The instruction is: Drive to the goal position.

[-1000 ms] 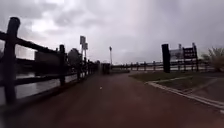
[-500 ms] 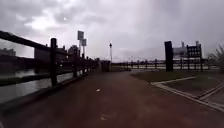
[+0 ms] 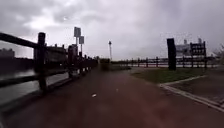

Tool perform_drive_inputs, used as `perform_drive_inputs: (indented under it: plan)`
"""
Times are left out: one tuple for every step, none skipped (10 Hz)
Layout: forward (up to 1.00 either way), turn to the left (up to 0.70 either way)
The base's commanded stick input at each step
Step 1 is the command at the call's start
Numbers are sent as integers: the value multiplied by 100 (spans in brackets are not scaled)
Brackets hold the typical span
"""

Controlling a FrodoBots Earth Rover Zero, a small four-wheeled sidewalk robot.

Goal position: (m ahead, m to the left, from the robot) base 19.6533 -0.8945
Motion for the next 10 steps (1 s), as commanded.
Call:
perform_drive_inputs:
  plan:
    - [100,0]
    - [100,0]
    - [100,0]
    - [100,0]
    - [100,0]
    - [100,0]
    - [100,0]
    - [100,0]
    - [100,0]
    - [100,0]
